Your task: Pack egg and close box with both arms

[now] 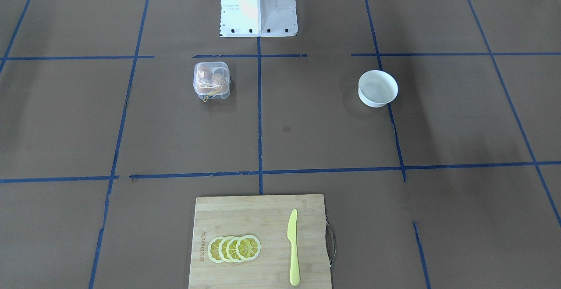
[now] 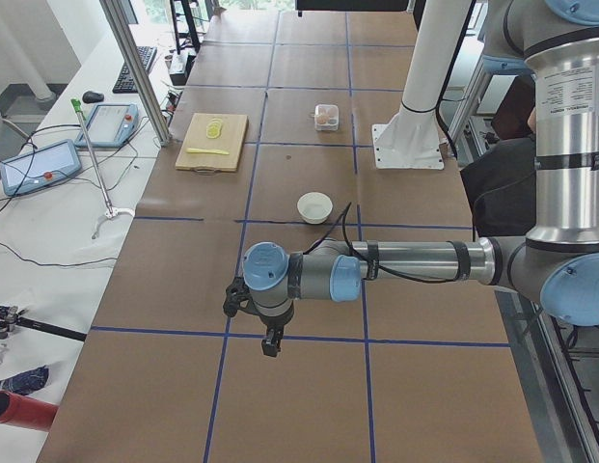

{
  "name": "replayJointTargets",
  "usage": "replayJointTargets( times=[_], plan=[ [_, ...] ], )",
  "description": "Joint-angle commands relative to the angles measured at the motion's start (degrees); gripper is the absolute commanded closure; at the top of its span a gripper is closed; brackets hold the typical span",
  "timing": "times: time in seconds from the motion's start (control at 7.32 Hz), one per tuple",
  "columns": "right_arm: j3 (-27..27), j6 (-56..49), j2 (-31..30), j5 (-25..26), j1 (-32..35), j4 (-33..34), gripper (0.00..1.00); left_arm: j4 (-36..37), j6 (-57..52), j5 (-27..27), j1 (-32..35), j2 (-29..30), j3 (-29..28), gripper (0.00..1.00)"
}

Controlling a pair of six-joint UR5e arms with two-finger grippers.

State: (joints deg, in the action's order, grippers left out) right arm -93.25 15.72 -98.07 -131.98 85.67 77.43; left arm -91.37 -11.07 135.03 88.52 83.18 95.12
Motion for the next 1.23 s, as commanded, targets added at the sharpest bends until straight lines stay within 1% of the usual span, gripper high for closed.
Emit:
replayJointTargets(
  times=[0.0,1.09],
  plan=[
    [-0.1,0.0,0.3,0.1,-0.1,0.0,0.0,-0.1,0.0,0.0,0.2,0.0,0.4,0.0],
    [0.6,0.0,1.4,0.1,-1.1,-0.2,0.0,-0.1,0.0,0.1,0.3,0.0,1.0,0.0]
  ],
)
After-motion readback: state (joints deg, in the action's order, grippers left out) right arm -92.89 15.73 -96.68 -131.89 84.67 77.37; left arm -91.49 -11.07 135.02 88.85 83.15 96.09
